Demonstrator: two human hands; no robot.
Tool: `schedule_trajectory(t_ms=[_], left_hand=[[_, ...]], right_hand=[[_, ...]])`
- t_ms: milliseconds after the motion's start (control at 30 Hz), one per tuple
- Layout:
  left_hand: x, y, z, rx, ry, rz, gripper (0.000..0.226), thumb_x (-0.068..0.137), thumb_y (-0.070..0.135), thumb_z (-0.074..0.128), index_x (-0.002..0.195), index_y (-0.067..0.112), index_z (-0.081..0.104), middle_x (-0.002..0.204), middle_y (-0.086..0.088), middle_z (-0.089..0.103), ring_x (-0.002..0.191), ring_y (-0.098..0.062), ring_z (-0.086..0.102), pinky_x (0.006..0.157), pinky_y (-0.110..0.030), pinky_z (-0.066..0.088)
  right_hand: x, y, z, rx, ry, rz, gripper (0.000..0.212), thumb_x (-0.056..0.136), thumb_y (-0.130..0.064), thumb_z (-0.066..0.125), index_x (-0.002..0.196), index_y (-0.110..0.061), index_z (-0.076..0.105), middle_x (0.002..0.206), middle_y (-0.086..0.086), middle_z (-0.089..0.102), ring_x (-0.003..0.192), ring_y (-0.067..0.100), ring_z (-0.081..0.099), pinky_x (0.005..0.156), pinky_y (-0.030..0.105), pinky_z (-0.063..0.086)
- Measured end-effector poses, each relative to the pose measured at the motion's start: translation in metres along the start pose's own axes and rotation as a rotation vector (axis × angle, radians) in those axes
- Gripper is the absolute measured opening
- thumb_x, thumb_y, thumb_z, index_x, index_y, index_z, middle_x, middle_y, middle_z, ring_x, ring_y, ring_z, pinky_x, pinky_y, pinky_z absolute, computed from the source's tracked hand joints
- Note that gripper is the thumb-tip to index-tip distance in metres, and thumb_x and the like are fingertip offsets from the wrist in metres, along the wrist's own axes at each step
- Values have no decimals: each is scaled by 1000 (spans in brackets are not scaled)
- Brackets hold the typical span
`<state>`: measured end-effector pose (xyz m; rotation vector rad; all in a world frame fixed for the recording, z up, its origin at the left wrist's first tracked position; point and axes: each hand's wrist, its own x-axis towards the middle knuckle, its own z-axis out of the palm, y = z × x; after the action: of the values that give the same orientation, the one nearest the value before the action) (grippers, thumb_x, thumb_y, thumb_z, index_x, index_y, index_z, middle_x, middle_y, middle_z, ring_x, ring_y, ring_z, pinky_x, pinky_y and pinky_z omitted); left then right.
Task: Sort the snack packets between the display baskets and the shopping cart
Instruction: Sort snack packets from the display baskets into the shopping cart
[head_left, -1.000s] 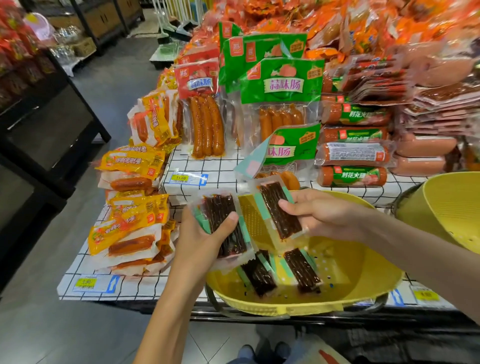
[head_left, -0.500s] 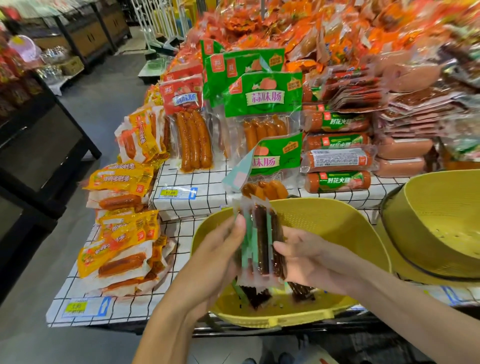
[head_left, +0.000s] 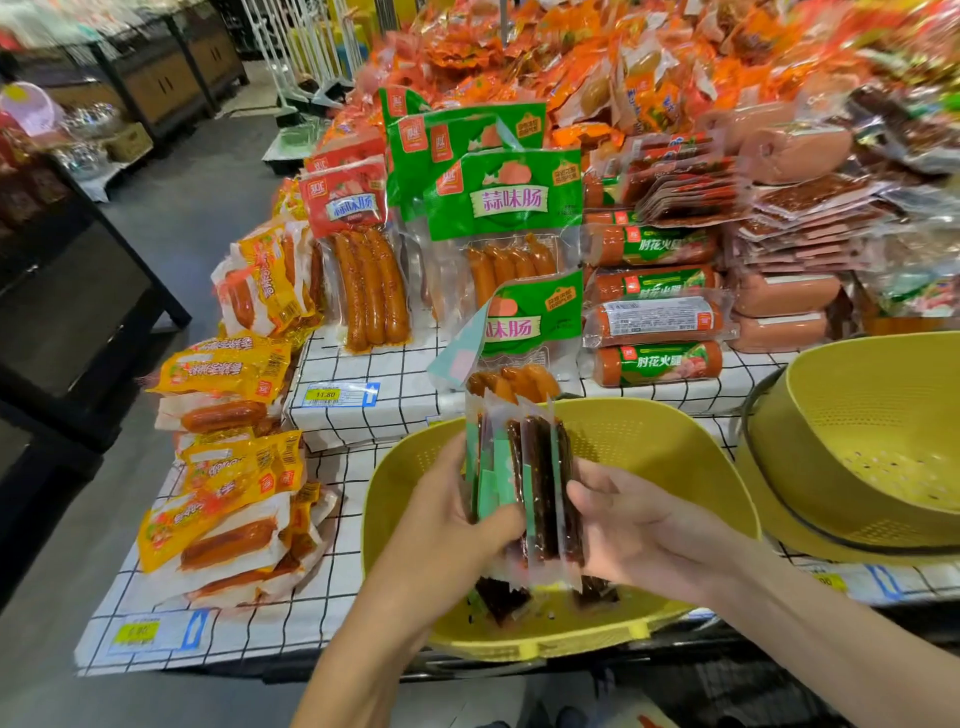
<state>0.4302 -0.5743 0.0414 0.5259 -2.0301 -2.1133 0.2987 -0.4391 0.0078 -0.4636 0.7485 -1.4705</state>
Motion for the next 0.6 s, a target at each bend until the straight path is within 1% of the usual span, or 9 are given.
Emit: schedule_trajectory(t_ms=[33,100,200,267,333,367,433,500,600], left_hand=[[2,-1,4,44,18,16,48,82,-10,63,118,21,55,104,3,72,98,-13,69,79,-29,58],[5,-4,10,86,77,39,44,81,-9,65,114,18,56,100,6,72,95,-11,69,77,-27,58],[7,-9,16,79,231,99,40,75,3,69,110,16,56,95,1,73,91,-16,69,76,-30,57],[8,-8,17,83,283,131,41,73,6,72,107,21,56,93,4,73,88,-14,70,73,-29,58],[9,-4,16,86,260,147,44,74,-1,77,103,25,57,91,9,74,83,-10,71,64,-22,57],[9,-3,15,75,230,147,45,71,1,80,103,25,58,90,9,74,82,-10,72,62,-21,56],[9,0,13,41,169,119,51,59,18,86,103,24,61,91,6,75,80,-11,73,61,-23,57],[8,0,13,-19,113,70,58,48,32,85,102,26,63,91,5,76,79,-11,73,59,-21,56],[8,1,11,-90,-14,24,48,56,47,75,100,29,66,96,9,75,90,-6,71,64,-14,54]], right_hand=[[-1,0,1,-33,21,2,57,91,-12,52,144,-2,32,145,23,40,135,36,37,113,52,26],[-4,1,1,-54,57,-8,59,89,-12,55,143,-3,33,144,23,41,135,36,38,114,56,23],[-11,-1,2,-52,125,-62,56,89,-7,52,143,-7,35,142,23,44,133,37,41,111,59,26],[-17,-2,3,-62,147,-106,51,94,-2,46,143,-10,36,143,22,43,133,38,41,110,61,28],[-23,-1,5,-55,165,-139,49,96,0,44,143,-10,36,143,21,44,133,37,41,108,61,30],[-25,1,6,-48,180,-152,49,95,-1,46,143,-10,37,142,21,45,133,36,42,108,60,31],[-30,6,9,-21,211,-177,52,92,-3,54,141,-10,39,139,19,49,130,34,46,106,57,36],[-34,13,14,17,235,-211,53,89,-5,59,138,-7,42,136,19,52,126,33,50,100,52,44],[-44,23,22,63,282,-287,53,86,-7,63,136,-3,45,136,23,50,125,35,51,95,46,49]])
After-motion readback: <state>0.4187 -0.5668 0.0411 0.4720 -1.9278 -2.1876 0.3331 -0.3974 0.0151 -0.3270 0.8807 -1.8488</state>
